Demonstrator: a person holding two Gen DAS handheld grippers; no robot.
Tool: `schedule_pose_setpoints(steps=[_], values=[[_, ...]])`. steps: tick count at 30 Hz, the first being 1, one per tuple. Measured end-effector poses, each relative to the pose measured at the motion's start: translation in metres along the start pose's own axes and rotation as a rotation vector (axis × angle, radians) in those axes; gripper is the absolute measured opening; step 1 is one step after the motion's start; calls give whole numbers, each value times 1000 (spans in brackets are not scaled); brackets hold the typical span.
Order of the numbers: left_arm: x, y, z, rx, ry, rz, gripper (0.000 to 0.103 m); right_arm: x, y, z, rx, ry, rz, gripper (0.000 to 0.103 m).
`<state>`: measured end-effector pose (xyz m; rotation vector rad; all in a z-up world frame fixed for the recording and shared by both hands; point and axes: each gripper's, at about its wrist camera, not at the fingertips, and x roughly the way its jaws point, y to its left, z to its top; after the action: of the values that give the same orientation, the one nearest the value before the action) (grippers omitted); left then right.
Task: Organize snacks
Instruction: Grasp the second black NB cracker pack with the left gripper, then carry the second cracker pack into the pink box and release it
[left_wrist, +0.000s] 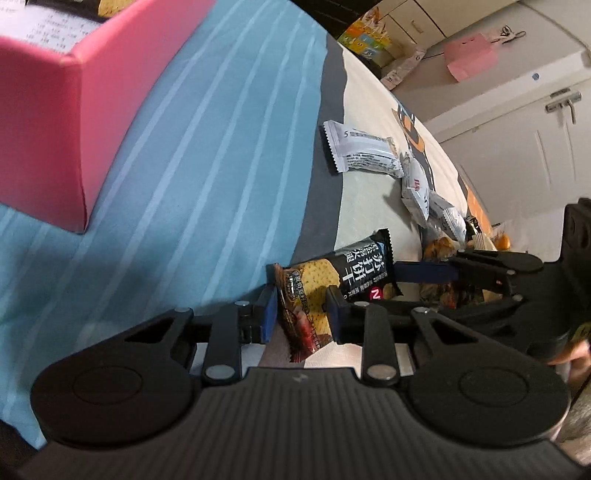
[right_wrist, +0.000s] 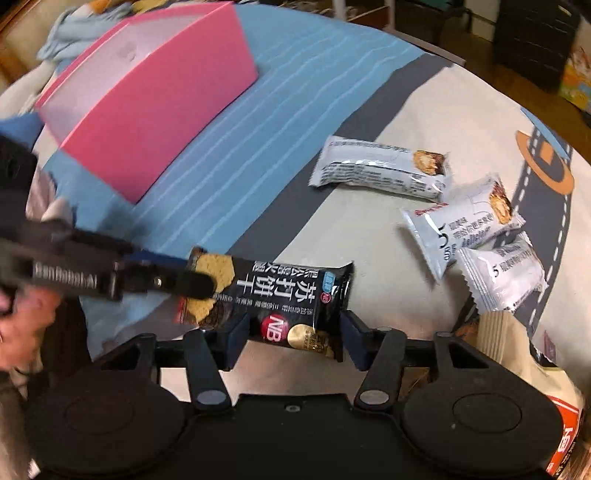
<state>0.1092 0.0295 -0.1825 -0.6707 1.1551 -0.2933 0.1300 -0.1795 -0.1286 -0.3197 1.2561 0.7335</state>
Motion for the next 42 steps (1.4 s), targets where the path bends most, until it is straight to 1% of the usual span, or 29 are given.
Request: schedule_pose_setpoints(steps=[2, 4, 6, 8, 9, 10, 13, 15, 16, 17, 18, 22, 25, 27, 30, 33, 34, 36, 39, 42], values=[[1, -2, 0, 13, 7, 9, 28, 4, 6, -1, -49, 28, -25, 73], [3, -3, -1, 7, 3, 13, 28, 8, 9, -3, -82, 33, -33, 76], [5, 1, -3, -37, -4, 3, 28, 16, 17, -6, -120, 43, -43, 85], [6, -1, -4, -18, -11, 8, 28, 24, 27, -5, -159, 40, -71, 90], [6, -3, -5, 1, -14, 14, 28, 25, 33, -3, -168, 40, -90, 91], [6, -5, -6, 15, -19, 17, 28, 27, 37, -1, -163, 43, -107, 91], [6, -12, -8, 75, -26, 27, 29, 26, 41, 6, -85, 56, -132, 90], [4, -16, -7, 113, -18, 30, 34, 24, 44, 7, -49, 54, -141, 85], [3, -17, -6, 123, -13, 29, 35, 23, 47, 7, -44, 55, -146, 84], [1, -17, -5, 128, -10, 28, 40, 21, 49, 7, -41, 56, -148, 81], [-2, -18, -4, 133, -9, 29, 42, 19, 51, 7, -41, 54, -148, 80], [-13, -22, -1, 150, 14, 39, 42, 11, 65, 8, -50, 33, -136, 80], [-27, -24, 0, 163, 25, 43, 42, -1, 74, 8, -35, 3, -98, 82], [-41, -27, 0, 178, 26, 38, 42, -12, 82, 6, 1, -23, -71, 84], [-64, -29, -3, 197, 31, 8, 42, -30, 94, 0, 30, -91, -39, 85], [-86, -32, -9, 227, 5, -1, 42, -45, 111, -1, 31, -148, -36, 85], [-94, -33, -12, 240, -10, 0, 42, -47, 117, 1, 36, -163, -36, 85], [-107, -35, -16, 257, -26, -8, 38, -54, 126, -4, 46, -196, -35, 83], [-120, -38, -20, 272, -21, -39, 36, -61, 135, -10, 67, -233, -14, 80], [-136, -41, -21, 300, -32, -29, 36, -71, 144, -9, 71, -261, 2, 80]])
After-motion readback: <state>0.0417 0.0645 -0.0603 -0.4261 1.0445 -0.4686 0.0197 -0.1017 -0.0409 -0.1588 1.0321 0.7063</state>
